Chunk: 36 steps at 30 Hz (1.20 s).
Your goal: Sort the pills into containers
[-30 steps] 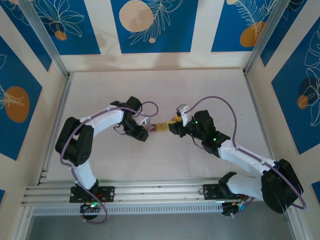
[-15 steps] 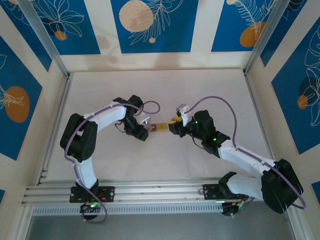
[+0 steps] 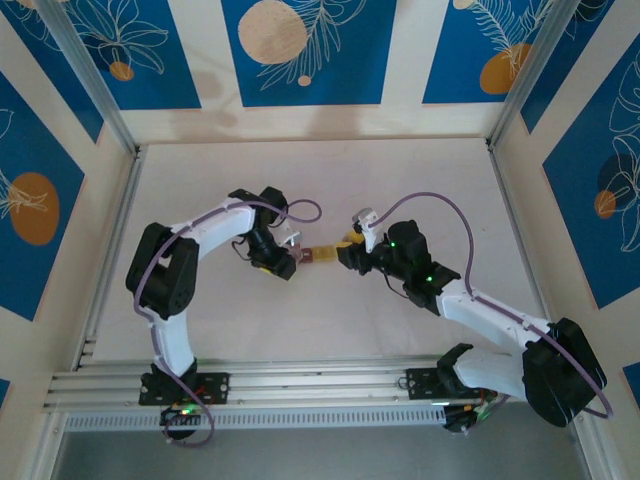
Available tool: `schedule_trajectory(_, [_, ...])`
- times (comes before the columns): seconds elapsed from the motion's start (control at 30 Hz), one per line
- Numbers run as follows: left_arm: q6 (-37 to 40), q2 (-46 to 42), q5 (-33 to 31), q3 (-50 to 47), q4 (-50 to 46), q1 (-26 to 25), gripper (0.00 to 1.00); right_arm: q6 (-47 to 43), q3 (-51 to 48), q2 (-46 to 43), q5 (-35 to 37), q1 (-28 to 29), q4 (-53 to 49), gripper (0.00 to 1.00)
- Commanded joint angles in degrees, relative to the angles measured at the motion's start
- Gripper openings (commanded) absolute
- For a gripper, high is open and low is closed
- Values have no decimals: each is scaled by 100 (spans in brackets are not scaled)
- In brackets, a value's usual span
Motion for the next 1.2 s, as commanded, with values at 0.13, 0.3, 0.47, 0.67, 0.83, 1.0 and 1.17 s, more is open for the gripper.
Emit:
schedule_trajectory(0.13, [91, 154, -56, 350, -382, 74, 0, 49, 63, -196, -84, -14, -15, 0])
schedule_trajectory(0.3, [91, 212, -95, 441, -497, 72, 0, 40, 67, -204, -84, -14, -27, 0])
schedule_trajectory(0.47, [56, 273, -73, 559, -574, 69, 0, 47, 65, -200, -79, -11, -26, 0])
schedule_trajectory(0.67, [10, 403, -86, 719, -731, 60, 0, 48, 70, -204, -92, -6, -26, 0])
schedule_trajectory(0.83, [-2, 458, -143, 765, -822, 58, 0, 52, 69, -222, -101, -5, -27, 0])
schedule_trajectory(1.0, [-28, 525, -212, 877, -943, 47, 0, 46, 69, -222, -92, -5, -27, 0])
schedule_trajectory(1.17, [-53, 579, -288, 967, -1059, 16, 0, 54, 72, -231, -101, -5, -35, 0])
